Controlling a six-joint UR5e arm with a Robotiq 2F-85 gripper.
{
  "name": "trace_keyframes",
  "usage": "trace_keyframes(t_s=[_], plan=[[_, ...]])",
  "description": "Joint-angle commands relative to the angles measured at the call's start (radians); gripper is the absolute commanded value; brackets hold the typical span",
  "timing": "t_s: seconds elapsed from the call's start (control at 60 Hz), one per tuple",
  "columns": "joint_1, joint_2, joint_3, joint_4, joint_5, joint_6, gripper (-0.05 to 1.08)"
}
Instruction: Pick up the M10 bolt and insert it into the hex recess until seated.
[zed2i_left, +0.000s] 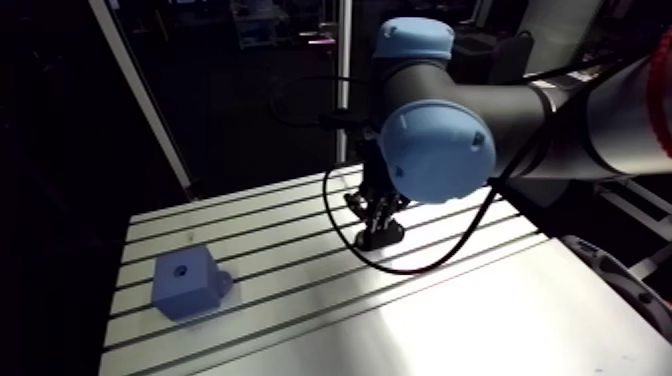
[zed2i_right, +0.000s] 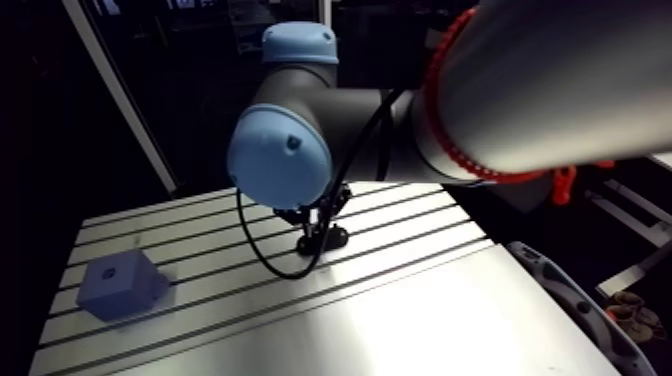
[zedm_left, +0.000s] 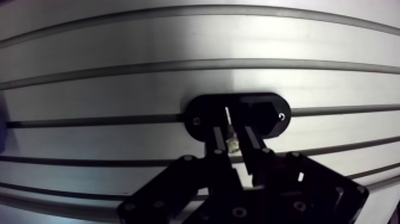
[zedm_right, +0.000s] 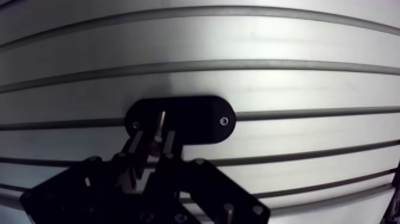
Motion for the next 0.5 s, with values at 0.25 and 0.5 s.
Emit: trace_keyframes(t_s=[0.25, 0.5], plan=[[0.006, -0.040, -0.031, 0.058, 0.004, 0.000, 0.80], [0.008, -0.102, -0.108, 0.167, 0.010, 0.002, 0.81]])
